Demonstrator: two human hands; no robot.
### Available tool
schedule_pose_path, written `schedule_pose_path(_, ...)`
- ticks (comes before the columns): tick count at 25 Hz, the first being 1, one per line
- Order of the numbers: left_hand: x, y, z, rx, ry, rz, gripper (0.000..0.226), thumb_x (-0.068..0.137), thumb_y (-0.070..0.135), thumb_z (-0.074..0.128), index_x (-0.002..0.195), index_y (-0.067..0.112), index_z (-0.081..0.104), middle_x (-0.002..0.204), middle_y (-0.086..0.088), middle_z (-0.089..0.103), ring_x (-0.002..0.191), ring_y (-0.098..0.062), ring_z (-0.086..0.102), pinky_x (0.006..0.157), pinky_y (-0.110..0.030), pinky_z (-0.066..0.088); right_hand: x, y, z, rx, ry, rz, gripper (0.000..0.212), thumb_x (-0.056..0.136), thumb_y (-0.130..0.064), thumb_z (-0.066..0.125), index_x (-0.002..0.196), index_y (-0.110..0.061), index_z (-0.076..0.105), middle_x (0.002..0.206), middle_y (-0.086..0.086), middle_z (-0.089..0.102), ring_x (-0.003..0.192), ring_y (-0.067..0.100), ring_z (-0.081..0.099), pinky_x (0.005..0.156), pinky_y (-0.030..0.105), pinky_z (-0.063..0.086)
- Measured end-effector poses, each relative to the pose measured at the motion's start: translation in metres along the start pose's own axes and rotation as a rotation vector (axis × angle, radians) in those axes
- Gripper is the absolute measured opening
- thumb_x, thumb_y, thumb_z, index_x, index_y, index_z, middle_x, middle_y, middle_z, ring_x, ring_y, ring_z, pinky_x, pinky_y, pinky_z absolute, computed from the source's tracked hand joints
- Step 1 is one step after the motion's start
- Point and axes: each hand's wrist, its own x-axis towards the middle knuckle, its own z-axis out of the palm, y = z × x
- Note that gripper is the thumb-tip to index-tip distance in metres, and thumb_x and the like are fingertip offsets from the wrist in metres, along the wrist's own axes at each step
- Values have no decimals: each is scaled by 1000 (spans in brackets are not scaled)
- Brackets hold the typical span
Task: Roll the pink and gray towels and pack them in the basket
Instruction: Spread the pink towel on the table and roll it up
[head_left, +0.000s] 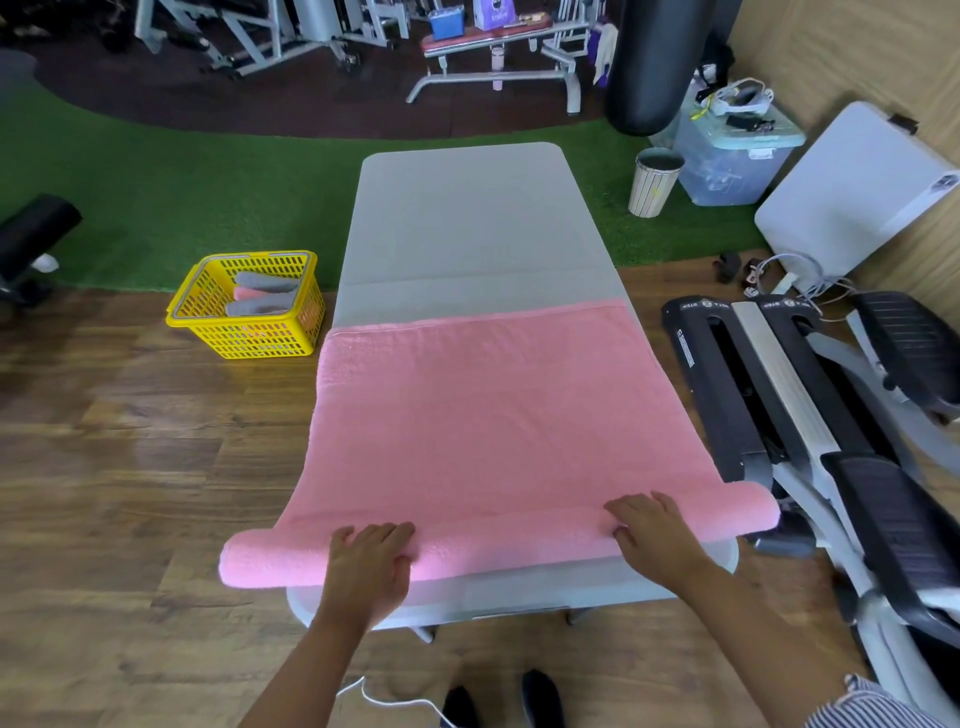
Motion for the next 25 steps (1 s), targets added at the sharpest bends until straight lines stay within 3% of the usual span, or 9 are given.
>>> schedule_pose_path(3, 4, -2, -1, 6, 12, -40, 41, 73, 26, 39, 110, 27, 57, 96, 6, 70, 86, -16, 68, 85, -52, 49, 6, -1, 0, -11, -14, 26, 37, 86, -11, 48, 122, -14, 55, 124, 0, 56, 118, 21, 50, 112, 47, 20)
schedule_pose_path(7, -6, -6, 3, 31, 60, -38, 39, 79, 24, 40, 112, 24, 60, 109, 2, 68, 102, -19, 65, 102, -49, 36, 1, -1, 8, -79, 164, -89, 49, 63, 2, 72, 108, -15, 65, 108, 3, 65, 102, 22, 62, 96, 53, 40)
schedule_pose_path(10, -11, -17, 7, 24, -22, 10, 46, 71, 34, 55, 115, 24, 65, 114, 8, 66, 110, -14, 61, 106, -49, 29, -5, 0, 9, -87, 116, -151, 55, 58, -16, 74, 112, -13, 64, 108, 0, 65, 105, 16, 56, 92, 53, 45)
schedule_pose_path(13, -11, -19, 2, 25, -66, 21, 52, 63, 25, 70, 115, 24, 65, 108, 7, 69, 100, -14, 66, 102, -47, 39, -2, 1, 8, -104, 66, -153, 55, 50, -22, 78, 104, -16, 68, 97, -2, 69, 90, 16, 65, 81, 46, 52)
schedule_pose_path(15, -7, -14, -6, 5, -51, 21, 41, 70, 29, 57, 109, 24, 67, 98, 7, 71, 87, -14, 69, 92, -44, 47, 3, 0, 5, -80, 104, -160, 40, 53, -23, 73, 93, -18, 71, 87, -5, 71, 78, 15, 68, 74, 43, 54)
schedule_pose_path(17, -7, -17, -7, -26, -62, 15, 44, 72, 33, 47, 111, 25, 65, 98, 9, 71, 86, -14, 69, 91, -42, 48, 5, 0, 3, -81, 120, -174, 35, 56, -26, 65, 90, -19, 71, 84, -7, 71, 75, 13, 68, 71, 41, 55)
schedule_pose_path(21, -18, -48, -2, 5, 14, 73, 46, 79, 36, 49, 119, 17, 61, 118, 1, 64, 116, -14, 52, 111, -44, 25, 0, 19, 4, -52, 78, -186, 46, 76, -37, 51, 115, -17, 61, 112, -2, 64, 103, 16, 61, 97, 47, 44)
schedule_pose_path(23, -23, -60, -8, 47, 102, 54, 40, 82, 41, 52, 110, 15, 65, 113, -1, 65, 112, -17, 54, 106, -53, 31, -10, 39, 5, -49, 86, -105, 58, 81, -46, 50, 128, -11, 51, 128, 1, 54, 120, 19, 49, 108, 48, 31)
schedule_pose_path(25, -26, -66, -12, 73, 132, 18, 39, 84, 45, 50, 104, 17, 69, 109, 2, 67, 107, -16, 60, 104, -52, 36, -23, 60, 2, -44, 89, -2, 65, 83, -49, 52, 133, -9, 43, 135, -1, 43, 129, 19, 37, 112, 47, 20)
